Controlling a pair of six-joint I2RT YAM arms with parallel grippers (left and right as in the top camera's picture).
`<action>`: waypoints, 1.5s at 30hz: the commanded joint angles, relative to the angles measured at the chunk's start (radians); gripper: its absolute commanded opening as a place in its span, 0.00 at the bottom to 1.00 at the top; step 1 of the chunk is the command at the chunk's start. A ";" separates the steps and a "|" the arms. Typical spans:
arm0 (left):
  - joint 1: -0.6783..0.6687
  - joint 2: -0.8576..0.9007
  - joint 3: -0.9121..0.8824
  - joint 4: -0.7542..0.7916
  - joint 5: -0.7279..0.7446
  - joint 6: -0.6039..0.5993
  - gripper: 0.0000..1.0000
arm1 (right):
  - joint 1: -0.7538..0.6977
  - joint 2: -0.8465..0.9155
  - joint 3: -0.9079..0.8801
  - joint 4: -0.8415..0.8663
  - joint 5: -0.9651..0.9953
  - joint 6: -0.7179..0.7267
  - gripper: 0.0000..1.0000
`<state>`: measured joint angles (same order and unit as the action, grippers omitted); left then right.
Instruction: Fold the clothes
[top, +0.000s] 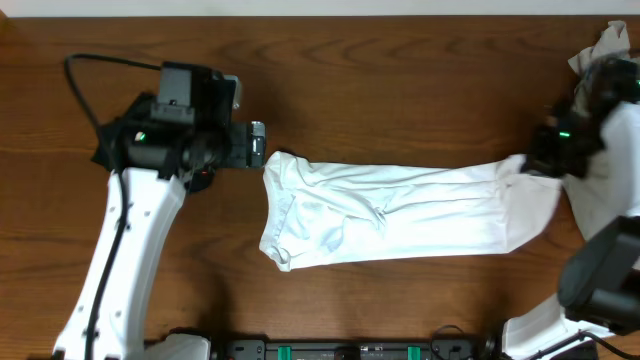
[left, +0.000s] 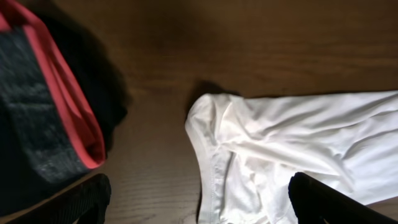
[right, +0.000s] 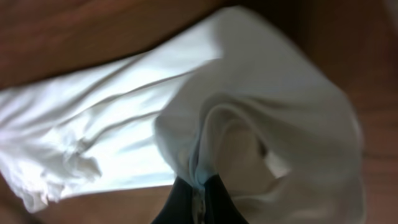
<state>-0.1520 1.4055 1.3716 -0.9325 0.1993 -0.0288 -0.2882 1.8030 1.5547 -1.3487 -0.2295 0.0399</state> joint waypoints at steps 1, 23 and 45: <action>0.005 -0.063 0.030 0.006 -0.010 -0.001 0.93 | 0.163 -0.017 0.010 0.000 -0.014 -0.008 0.01; 0.005 -0.113 0.030 0.006 -0.035 -0.002 0.93 | 0.853 -0.006 -0.084 0.253 -0.004 0.269 0.01; 0.007 -0.109 0.029 -0.131 -0.035 -0.072 0.88 | 0.714 0.073 -0.215 0.320 0.097 0.238 0.03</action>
<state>-0.1513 1.3014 1.3815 -1.0164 0.1761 -0.0360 0.4355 1.8187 1.4174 -1.0561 -0.1661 0.2726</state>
